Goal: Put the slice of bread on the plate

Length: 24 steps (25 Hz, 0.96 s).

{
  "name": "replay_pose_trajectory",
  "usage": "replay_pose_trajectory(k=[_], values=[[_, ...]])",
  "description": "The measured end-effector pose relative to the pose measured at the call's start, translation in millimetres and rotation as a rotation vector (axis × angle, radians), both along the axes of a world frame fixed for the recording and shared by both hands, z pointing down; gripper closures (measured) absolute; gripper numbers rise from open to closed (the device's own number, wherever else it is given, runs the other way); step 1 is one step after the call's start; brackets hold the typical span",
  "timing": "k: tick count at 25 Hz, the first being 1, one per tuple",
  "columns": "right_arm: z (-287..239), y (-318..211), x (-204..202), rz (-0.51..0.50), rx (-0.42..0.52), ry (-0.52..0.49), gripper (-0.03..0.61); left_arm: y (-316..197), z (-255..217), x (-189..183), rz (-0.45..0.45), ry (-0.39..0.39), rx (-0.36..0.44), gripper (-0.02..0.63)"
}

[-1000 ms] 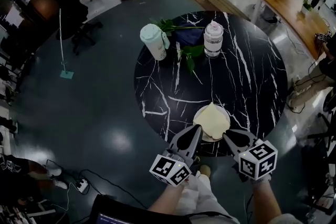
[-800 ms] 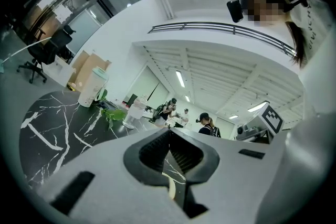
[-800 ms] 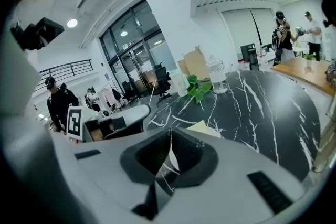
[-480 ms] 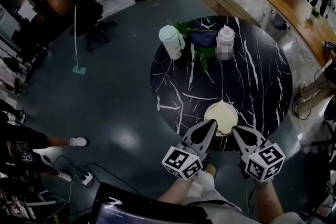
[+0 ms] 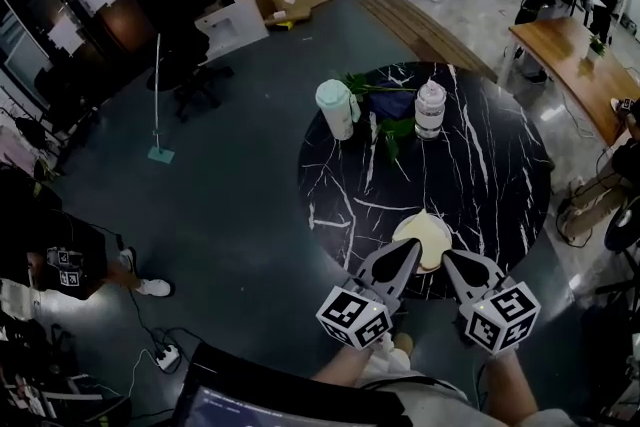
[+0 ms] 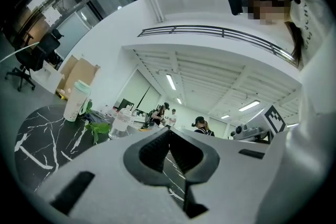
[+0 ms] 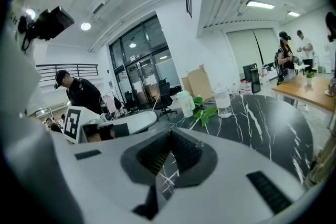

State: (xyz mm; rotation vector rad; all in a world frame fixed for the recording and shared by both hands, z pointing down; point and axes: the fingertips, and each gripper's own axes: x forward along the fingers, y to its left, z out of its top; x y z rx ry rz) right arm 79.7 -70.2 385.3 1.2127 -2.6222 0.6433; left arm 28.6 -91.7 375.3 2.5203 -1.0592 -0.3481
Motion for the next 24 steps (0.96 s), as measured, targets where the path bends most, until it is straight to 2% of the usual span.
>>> replay_pose_trajectory(k=[9, 24], values=[[-2, 6, -4, 0.007, 0.011, 0.005, 0.569, 3, -6, 3, 0.015, -0.008, 0.010, 0.606], [16, 9, -2, 0.044, -0.023, -0.008, 0.569, 5, 11, -15, -0.020, -0.007, -0.033, 0.606]])
